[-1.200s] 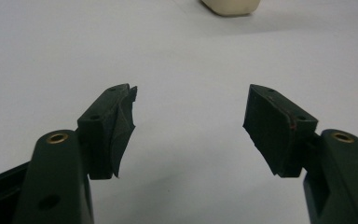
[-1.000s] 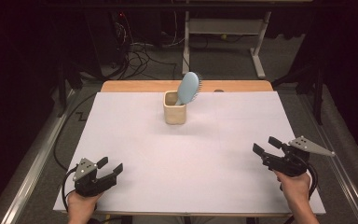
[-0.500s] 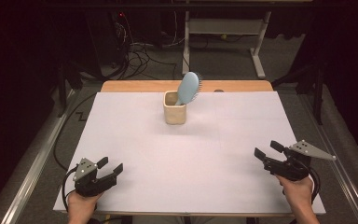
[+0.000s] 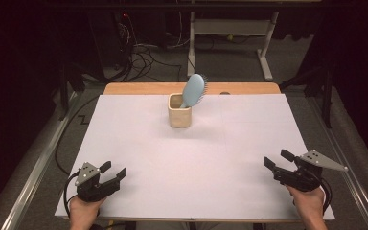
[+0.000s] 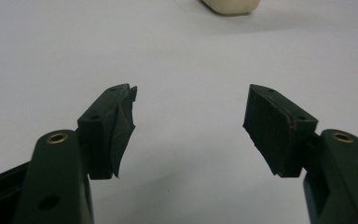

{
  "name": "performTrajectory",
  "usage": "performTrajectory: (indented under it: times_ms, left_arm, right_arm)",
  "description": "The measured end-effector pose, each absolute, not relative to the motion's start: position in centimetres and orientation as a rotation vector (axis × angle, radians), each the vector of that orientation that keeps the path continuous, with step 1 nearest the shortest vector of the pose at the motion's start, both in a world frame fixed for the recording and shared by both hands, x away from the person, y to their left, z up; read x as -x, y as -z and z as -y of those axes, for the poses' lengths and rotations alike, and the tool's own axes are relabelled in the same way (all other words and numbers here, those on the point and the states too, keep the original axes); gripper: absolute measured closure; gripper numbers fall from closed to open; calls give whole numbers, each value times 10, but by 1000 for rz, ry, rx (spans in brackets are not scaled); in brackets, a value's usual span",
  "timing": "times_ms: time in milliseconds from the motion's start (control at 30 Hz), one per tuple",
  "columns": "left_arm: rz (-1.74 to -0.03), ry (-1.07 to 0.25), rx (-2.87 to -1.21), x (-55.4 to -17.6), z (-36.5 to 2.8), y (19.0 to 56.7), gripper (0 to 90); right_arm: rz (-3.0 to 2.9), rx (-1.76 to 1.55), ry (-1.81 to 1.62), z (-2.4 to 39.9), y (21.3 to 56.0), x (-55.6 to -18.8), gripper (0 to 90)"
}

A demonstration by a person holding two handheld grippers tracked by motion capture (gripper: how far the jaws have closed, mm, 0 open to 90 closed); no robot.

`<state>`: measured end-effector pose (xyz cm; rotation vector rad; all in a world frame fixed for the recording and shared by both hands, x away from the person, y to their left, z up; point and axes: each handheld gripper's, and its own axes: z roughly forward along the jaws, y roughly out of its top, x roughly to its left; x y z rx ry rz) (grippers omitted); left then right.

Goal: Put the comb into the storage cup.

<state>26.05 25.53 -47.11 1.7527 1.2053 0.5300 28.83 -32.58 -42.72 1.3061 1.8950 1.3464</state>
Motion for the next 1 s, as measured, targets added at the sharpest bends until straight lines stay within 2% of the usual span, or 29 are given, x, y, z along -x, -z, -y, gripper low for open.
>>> performTrajectory:
  times_ms: [1000]
  left_arm:
    - [-1213, -532, -1743, -260, -257, 470, 336]
  right_arm:
    - [-1852, -1350, -1315, 346, 445, -266, 235]
